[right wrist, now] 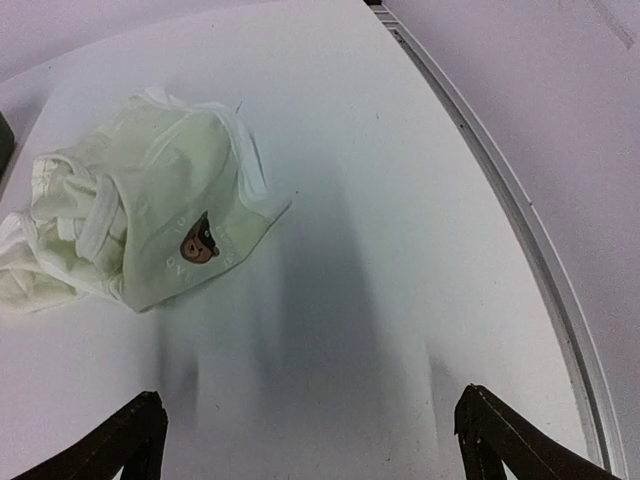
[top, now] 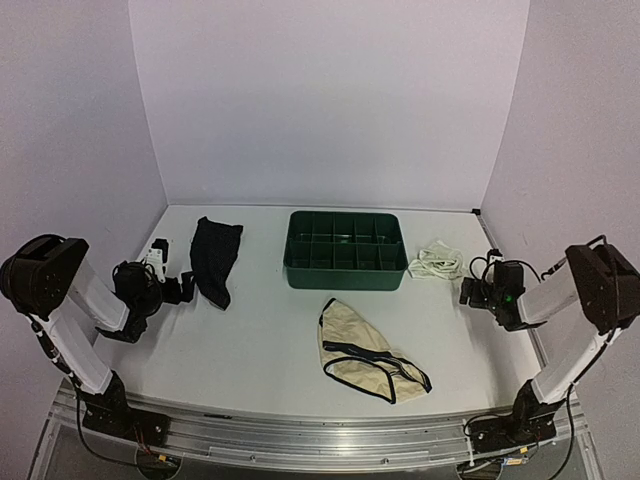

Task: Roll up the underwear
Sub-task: Move the underwear to the center of the board.

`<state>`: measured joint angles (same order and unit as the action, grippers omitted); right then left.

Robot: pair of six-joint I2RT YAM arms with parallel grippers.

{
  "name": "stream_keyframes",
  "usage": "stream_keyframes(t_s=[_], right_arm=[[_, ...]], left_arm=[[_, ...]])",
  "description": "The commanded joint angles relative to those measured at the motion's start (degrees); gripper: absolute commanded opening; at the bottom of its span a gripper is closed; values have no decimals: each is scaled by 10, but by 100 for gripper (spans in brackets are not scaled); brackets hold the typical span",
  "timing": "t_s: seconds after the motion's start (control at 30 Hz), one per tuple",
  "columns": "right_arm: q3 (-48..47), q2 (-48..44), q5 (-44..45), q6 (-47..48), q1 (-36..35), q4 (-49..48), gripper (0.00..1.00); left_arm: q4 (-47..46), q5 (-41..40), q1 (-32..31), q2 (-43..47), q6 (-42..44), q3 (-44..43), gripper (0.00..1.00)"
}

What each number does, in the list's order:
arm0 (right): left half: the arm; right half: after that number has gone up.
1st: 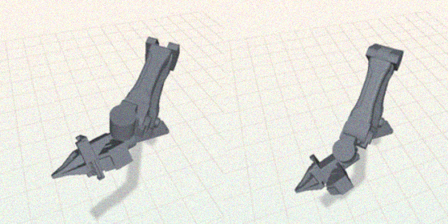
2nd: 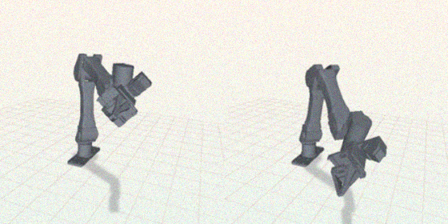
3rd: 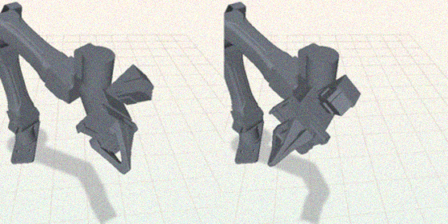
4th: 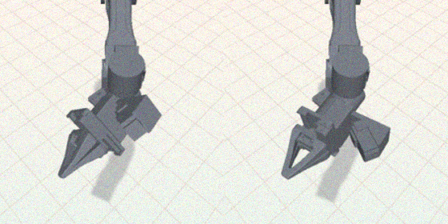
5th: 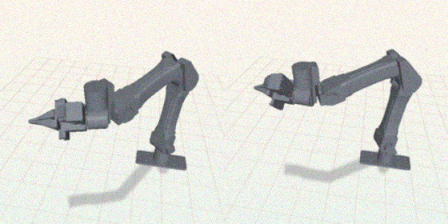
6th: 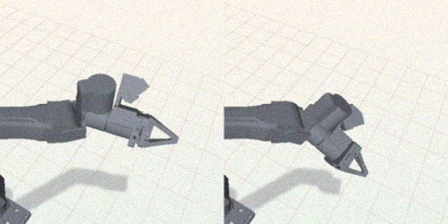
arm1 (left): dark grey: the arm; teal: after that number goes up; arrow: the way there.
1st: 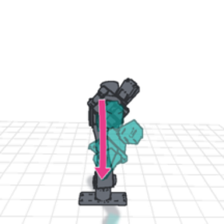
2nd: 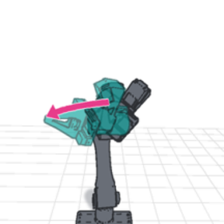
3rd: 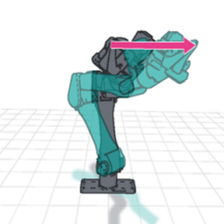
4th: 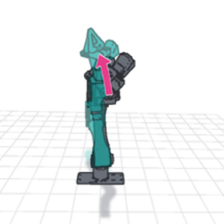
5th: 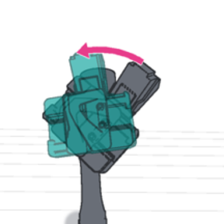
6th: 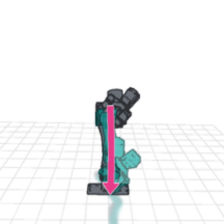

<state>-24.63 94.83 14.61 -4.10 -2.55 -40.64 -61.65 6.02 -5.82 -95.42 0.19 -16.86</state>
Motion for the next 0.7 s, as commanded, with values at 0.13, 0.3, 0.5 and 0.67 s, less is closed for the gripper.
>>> stream_keyframes(t_s=[0.13,0.3,0.5,0.67], right_arm=[[-118,-128,-46,-19,1,261,98],[-224,-202,-188,-16,-1,501,90],[-367,-202,-214,-59,-91,792,76],[-436,-136,-152,-143,-215,1023,70]], left_arm=[[-22,1,2,19,5,-17,100],[198,110,1,118,52,-77,100],[264,221,-2,250,127,-42,100],[400,278,-36,305,192,-92,100]])
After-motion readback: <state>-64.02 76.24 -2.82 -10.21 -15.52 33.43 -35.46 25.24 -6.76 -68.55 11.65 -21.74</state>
